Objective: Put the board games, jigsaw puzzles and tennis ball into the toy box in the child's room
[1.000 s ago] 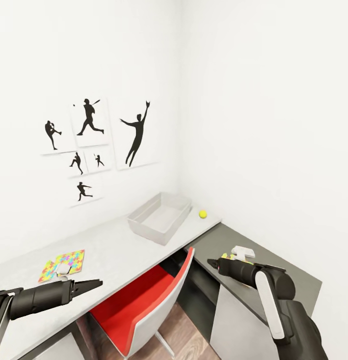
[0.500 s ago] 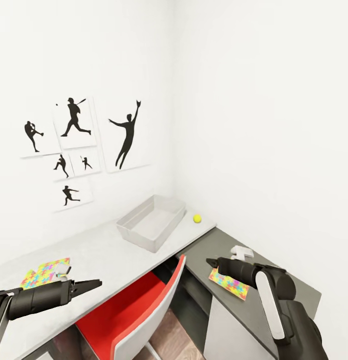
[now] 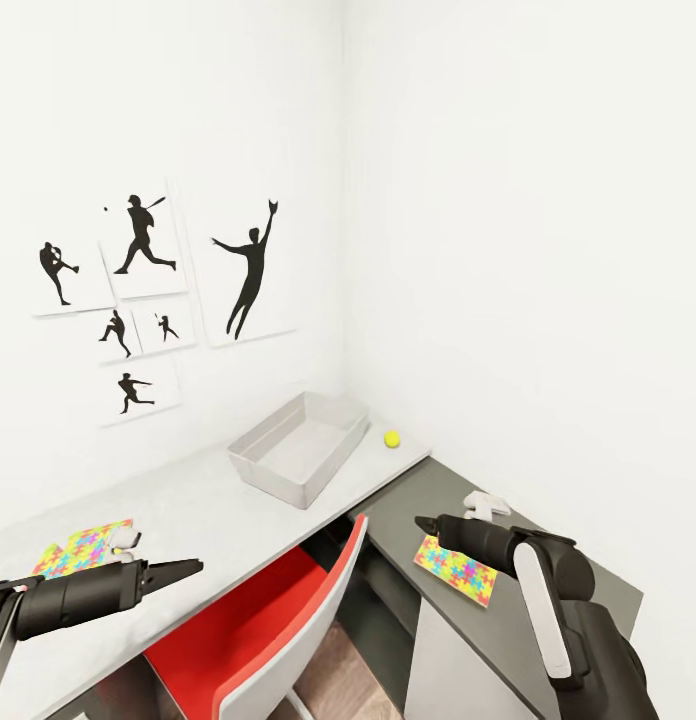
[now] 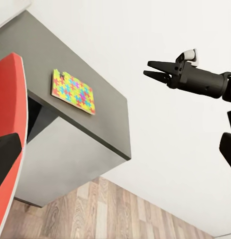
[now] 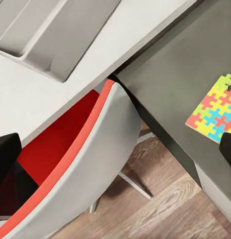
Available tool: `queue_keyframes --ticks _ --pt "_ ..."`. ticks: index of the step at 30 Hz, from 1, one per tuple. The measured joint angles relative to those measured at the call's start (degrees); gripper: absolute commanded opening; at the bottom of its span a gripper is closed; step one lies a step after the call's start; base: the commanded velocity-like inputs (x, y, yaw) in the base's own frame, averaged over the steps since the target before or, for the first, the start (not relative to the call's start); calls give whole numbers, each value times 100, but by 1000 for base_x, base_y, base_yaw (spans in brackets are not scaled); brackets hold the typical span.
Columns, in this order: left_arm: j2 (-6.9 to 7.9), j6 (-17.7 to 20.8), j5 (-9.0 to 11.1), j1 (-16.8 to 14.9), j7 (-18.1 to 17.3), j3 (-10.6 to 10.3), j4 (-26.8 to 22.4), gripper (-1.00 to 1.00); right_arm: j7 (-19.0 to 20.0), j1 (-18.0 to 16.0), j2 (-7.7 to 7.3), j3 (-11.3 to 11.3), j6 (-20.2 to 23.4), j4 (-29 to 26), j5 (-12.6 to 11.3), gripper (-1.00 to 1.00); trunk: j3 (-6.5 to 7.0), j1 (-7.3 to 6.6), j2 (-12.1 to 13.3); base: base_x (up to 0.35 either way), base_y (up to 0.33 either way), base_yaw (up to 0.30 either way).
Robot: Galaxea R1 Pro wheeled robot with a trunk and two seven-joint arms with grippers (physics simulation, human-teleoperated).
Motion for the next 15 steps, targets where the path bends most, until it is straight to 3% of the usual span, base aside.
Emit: queue_keyframes --ticks 10,15 --pt "38 14 33 0 -47 183 0 100 2 4 0 -3 -6 0 0 100 0 0 0 0 0 7" --pt "40 19 38 1 -73 196 -1 100 2 12 1 -3 -10 1 3 100 -7 0 0 0 0 163"
